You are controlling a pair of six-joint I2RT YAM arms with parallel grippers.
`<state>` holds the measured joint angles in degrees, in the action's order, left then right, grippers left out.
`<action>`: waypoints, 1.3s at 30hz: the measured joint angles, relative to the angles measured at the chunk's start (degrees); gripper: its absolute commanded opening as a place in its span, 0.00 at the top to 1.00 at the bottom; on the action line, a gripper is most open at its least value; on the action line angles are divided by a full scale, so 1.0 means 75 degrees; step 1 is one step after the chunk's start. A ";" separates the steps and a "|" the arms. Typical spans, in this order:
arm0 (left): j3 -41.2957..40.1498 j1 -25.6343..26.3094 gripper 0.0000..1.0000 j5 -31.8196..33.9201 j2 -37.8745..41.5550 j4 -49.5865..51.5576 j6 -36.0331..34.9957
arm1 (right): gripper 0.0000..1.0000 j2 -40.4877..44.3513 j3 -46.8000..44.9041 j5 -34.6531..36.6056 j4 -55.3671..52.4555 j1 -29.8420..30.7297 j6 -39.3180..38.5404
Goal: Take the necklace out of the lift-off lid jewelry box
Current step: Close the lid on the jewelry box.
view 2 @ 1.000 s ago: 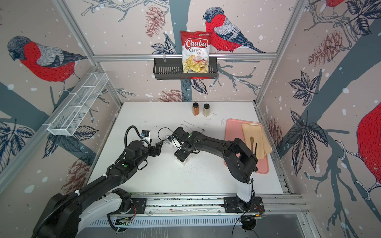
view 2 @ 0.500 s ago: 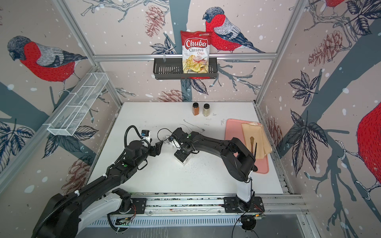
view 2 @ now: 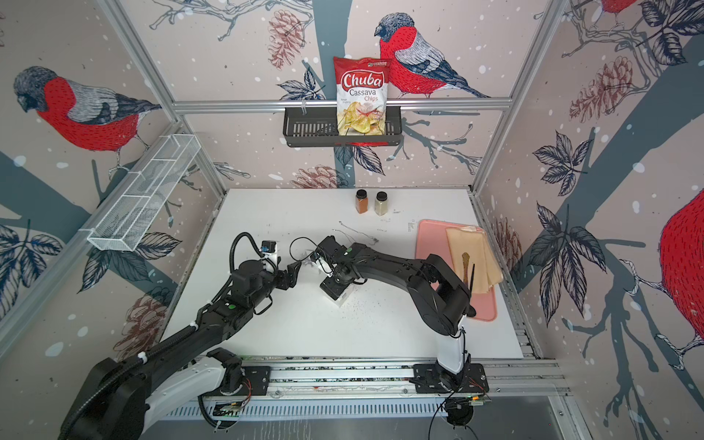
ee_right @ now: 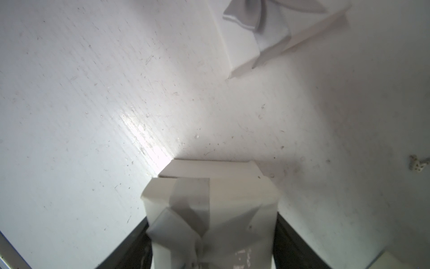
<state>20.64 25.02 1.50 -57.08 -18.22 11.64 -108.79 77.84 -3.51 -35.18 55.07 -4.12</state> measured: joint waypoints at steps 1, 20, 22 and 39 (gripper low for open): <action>-0.0015 0.0000 0.19 0.0000 0.0012 0.0000 0.0003 | 0.25 0.0000 -0.0020 -0.0017 0.0000 0.0003 0.0003; -0.0245 0.0000 0.19 -0.0201 0.0306 0.0058 0.0277 | 0.21 0.0708 -0.0577 -0.0597 0.0233 -0.0219 0.0003; -0.0259 0.0000 0.19 -0.0251 0.0303 0.0058 0.0286 | 0.25 0.0816 -0.0676 -0.0667 0.0294 -0.0300 0.0009; -0.0341 0.0000 0.19 -0.0370 0.0291 0.0058 0.0402 | 0.41 0.0953 -0.1000 -0.1393 0.0673 -0.0670 0.0195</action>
<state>18.09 25.02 -1.28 -54.89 -17.78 14.66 -101.65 70.35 -13.96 -30.13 50.04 -2.66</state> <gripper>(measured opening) 0.807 0.593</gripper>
